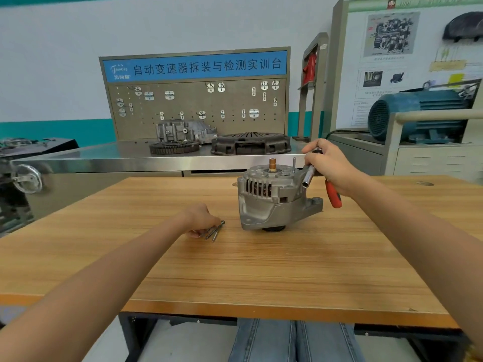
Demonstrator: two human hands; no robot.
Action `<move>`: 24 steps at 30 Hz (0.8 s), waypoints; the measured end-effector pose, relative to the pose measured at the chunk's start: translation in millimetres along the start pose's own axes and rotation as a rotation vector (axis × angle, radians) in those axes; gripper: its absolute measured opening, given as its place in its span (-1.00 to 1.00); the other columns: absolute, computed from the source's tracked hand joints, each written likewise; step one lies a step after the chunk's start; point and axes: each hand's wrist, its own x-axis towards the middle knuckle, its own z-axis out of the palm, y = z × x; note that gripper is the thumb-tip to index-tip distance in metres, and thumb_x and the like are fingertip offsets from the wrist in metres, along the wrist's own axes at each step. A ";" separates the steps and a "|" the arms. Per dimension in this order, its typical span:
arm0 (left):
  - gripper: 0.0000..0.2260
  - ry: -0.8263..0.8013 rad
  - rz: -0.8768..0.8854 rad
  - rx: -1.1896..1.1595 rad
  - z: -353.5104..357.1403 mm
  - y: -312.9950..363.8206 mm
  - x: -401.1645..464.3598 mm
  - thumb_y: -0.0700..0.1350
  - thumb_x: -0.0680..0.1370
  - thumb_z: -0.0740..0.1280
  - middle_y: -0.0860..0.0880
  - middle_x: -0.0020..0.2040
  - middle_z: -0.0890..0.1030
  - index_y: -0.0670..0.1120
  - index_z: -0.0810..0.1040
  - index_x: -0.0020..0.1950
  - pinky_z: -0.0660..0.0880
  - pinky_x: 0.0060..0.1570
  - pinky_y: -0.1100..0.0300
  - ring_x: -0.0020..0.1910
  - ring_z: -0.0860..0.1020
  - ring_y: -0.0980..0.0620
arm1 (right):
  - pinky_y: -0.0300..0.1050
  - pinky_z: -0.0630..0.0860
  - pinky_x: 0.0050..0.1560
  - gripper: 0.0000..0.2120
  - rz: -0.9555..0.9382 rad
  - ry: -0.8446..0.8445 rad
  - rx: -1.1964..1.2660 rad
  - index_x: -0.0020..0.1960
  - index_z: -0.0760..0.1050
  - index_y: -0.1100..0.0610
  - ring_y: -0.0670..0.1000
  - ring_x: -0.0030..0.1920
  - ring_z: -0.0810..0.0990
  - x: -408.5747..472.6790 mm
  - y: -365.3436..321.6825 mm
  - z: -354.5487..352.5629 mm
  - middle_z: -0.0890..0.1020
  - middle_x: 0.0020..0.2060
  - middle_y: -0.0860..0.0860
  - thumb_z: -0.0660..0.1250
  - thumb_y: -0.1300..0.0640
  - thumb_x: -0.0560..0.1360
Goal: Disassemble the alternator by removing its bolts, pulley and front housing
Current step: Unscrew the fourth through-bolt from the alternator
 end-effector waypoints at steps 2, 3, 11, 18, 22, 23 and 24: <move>-0.71 -0.019 0.024 0.085 2.3 1.2 -0.9 0.10 0.50 0.36 -0.03 -0.35 0.48 -0.12 0.46 -0.15 0.36 -0.55 0.32 -0.44 0.43 0.08 | -0.10 0.47 -0.08 -0.76 -0.001 0.004 0.004 -0.15 0.39 0.01 0.06 -0.07 0.47 0.0 0.1 -0.1 0.48 0.05 0.12 0.18 0.36 0.48; -0.68 -0.030 0.035 0.114 2.8 1.4 -1.5 0.13 0.48 0.38 -0.03 -0.36 0.47 -0.12 0.45 -0.16 0.33 -0.57 0.32 -0.44 0.42 0.07 | -0.07 0.47 -0.06 -0.76 -0.003 0.006 0.006 -0.15 0.39 0.02 0.06 -0.08 0.47 -0.2 0.2 -0.2 0.48 0.03 0.11 0.19 0.36 0.47; -0.83 0.022 0.057 0.151 6.7 3.2 -1.6 -0.05 0.50 0.37 -0.04 -0.33 0.50 -0.15 0.50 -0.08 0.39 -0.61 0.33 -0.43 0.45 0.08 | -0.03 0.47 0.04 -0.77 -0.012 0.011 0.010 -0.15 0.39 0.02 0.06 -0.02 0.47 -1.8 -0.5 0.4 0.48 0.03 0.09 0.19 0.36 0.48; -0.83 0.101 0.019 0.160 9.3 3.8 -1.1 -0.04 0.54 0.32 -0.06 -0.35 0.52 -0.15 0.49 -0.09 0.42 -0.61 0.31 -0.44 0.49 0.06 | 0.01 0.48 0.11 -0.77 -0.005 0.020 0.002 -0.15 0.39 0.01 0.07 0.00 0.48 -1.2 -0.7 0.3 0.48 0.04 0.09 0.19 0.35 0.49; -0.82 0.150 0.029 0.187 10.8 1.5 -0.9 -0.04 0.56 0.30 -0.07 -0.32 0.54 -0.16 0.53 -0.05 0.49 -0.52 0.27 -0.44 0.52 0.03 | -0.06 0.50 0.00 -0.78 -0.007 0.021 0.007 -0.13 0.39 0.03 0.04 -0.06 0.49 -1.5 -0.5 0.3 0.47 0.02 0.08 0.19 0.35 0.49; -0.83 0.150 0.022 0.174 10.9 1.0 -0.6 -0.05 0.56 0.31 -0.08 -0.30 0.54 -0.16 0.52 -0.05 0.51 -0.51 0.25 -0.41 0.53 0.01 | -0.09 0.50 -0.04 -0.79 -0.009 0.021 0.008 -0.12 0.39 0.03 0.03 -0.08 0.49 -1.6 -0.6 0.3 0.47 0.01 0.07 0.19 0.35 0.49; -0.84 0.148 0.018 0.158 10.7 0.4 -0.6 -0.06 0.56 0.31 -0.08 -0.29 0.54 -0.15 0.51 -0.05 0.51 -0.51 0.24 -0.40 0.54 0.01 | -0.11 0.49 -0.06 -0.79 -0.010 0.021 0.010 -0.12 0.39 0.03 0.02 -0.09 0.48 -1.7 -0.6 0.4 0.47 0.01 0.07 0.19 0.35 0.49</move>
